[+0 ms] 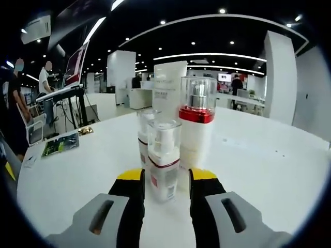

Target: Arrange the skincare products in the storage area until every visible bottle or jar stands upright without overlapping.

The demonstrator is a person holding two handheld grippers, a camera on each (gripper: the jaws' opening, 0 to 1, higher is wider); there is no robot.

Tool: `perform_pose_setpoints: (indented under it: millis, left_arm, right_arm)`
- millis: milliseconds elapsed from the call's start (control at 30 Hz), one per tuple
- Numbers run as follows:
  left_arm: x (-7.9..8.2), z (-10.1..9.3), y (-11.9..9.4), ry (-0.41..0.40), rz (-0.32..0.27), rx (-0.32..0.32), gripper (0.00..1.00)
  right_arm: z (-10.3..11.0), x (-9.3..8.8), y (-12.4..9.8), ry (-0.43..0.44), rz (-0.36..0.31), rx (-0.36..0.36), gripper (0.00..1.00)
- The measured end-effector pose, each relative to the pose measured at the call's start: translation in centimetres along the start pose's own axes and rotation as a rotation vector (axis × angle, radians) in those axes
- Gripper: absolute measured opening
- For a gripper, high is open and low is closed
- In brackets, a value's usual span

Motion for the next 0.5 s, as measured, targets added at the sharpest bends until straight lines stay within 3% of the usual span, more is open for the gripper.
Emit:
perform_pose_setpoints:
  millis: [500]
  left_arm:
    - [0.22, 0.14, 0.08, -0.007, 0.008, 0.005, 0.19]
  right_arm:
    - [-0.95, -0.61, -0.56, 0.002, 0.046, -0.005, 0.27]
Point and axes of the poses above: the point that each gripper's makers call its tool centre point, and the gripper's own axes: y roughly forward along the fingers, z roughly to its left, x roughly out of its top, the point moved 5 cm from there along -y, roughly backward along the fingers, and after that the axes turned 10 degrees about x, right-handed, at the moved point
